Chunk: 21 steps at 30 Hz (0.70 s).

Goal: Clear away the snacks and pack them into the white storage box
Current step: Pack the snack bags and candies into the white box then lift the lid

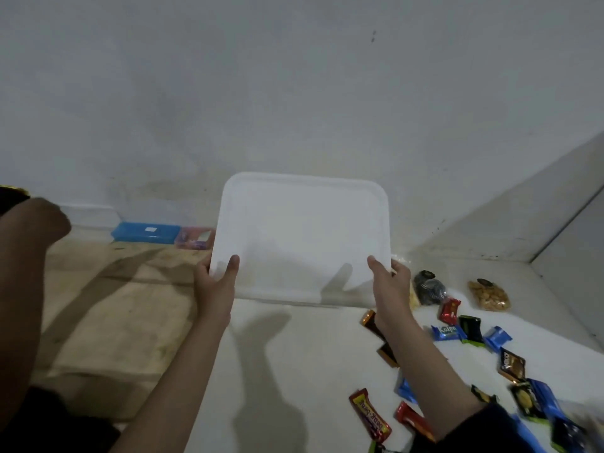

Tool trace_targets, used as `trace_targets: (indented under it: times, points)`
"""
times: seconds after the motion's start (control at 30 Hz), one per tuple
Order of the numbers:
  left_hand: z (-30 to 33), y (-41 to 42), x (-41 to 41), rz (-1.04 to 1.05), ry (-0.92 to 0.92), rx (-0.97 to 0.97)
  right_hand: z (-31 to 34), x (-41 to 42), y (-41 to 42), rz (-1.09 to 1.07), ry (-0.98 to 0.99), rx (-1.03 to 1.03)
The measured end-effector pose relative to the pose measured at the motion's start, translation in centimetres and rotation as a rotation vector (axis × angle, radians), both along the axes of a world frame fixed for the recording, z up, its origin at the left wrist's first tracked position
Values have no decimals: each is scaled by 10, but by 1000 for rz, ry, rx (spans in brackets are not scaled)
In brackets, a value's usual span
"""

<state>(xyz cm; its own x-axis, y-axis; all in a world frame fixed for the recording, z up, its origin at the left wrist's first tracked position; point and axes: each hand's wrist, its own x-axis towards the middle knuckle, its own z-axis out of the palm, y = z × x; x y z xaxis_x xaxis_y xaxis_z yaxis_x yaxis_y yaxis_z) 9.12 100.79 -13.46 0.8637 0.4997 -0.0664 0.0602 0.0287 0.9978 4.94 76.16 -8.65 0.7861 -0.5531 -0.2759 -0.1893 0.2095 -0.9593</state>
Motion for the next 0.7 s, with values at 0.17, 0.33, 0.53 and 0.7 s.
trace_targets:
  times: [0.17, 0.33, 0.53, 0.7]
  points:
    - [-40, 19, -96, 164, 154, 122, -47, -85, 35, 7, 137, -196]
    - [-104, 36, -179, 247, 368, 222, -109, -141, 52, 128, 267, -385]
    - [-146, 50, -217, 168, 521, 354, -157, -154, 57, 352, 558, -368]
    - [-152, 51, -210, 15, 563, 523, -160, -155, 42, 486, 692, -332]
